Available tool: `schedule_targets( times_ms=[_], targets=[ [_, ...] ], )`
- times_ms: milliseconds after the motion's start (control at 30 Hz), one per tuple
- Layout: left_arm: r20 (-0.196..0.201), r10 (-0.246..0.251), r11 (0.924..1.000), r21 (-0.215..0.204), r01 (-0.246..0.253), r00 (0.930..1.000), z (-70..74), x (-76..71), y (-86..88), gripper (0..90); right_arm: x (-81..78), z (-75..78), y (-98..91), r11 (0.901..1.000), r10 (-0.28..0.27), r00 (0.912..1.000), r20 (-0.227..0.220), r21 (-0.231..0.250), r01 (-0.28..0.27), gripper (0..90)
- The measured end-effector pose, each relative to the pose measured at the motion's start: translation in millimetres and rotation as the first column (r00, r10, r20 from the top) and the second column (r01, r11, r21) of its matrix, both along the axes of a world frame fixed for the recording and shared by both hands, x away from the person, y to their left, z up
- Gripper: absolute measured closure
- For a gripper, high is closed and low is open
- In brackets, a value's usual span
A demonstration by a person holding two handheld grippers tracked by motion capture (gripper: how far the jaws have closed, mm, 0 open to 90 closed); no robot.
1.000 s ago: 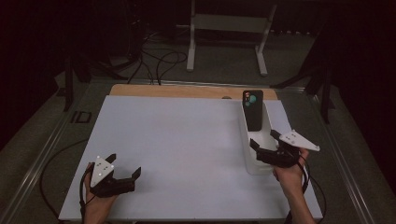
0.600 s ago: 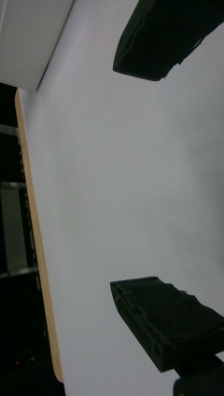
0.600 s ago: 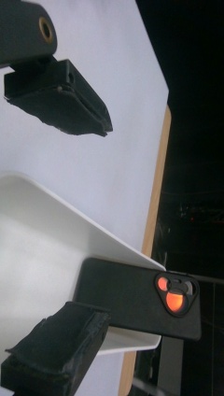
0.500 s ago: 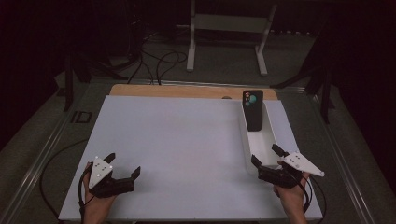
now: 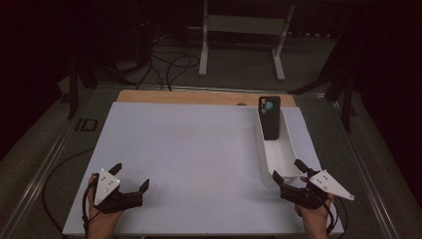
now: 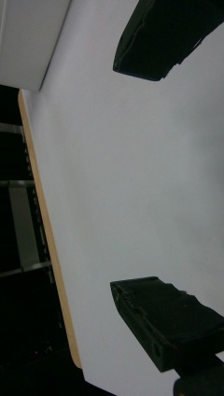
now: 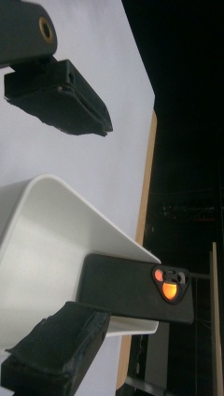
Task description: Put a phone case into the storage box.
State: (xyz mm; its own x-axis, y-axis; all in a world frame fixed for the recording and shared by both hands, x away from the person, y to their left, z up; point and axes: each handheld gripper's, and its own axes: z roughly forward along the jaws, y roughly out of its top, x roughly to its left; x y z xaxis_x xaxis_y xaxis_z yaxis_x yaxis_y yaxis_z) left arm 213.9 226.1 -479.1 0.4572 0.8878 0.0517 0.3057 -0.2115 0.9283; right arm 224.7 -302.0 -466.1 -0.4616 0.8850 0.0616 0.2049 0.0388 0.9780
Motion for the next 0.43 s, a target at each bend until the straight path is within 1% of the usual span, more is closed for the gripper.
schedule_targets(
  times_ms=[67,100,233,367,433],
  targets=[
    [0.001,-0.001,1.0000,0.001,0.001,1.0000,0.0,-0.1,0.2,0.2,-1.3,-0.4,0.0,1.0000,-0.001,1.0000,0.004,0.000,0.001,9.5],
    [0.001,-0.003,1.0000,0.003,0.003,1.0000,-0.4,-0.3,0.5,0.2,-2.0,-1.3,0.5,1.0000,0.007,1.0000,0.003,0.006,-0.007,9.6],
    [0.000,0.002,1.0000,0.007,-0.002,1.0000,-1.4,-0.4,0.1,0.2,-1.6,-2.2,1.3,0.9999,0.012,0.9999,-0.003,-0.001,-0.012,9.5],
    [-0.002,0.008,1.0000,0.005,-0.008,1.0000,-2.6,0.4,0.1,0.2,-1.4,-2.7,3.3,0.9996,0.017,0.9998,-0.012,-0.020,-0.017,9.0],
    [-0.004,0.009,0.9999,0.007,-0.009,0.9999,-2.9,0.8,0.3,0.2,-1.1,-2.5,3.6,0.9996,0.019,0.9998,-0.012,-0.021,-0.019,9.0]
  ],
)
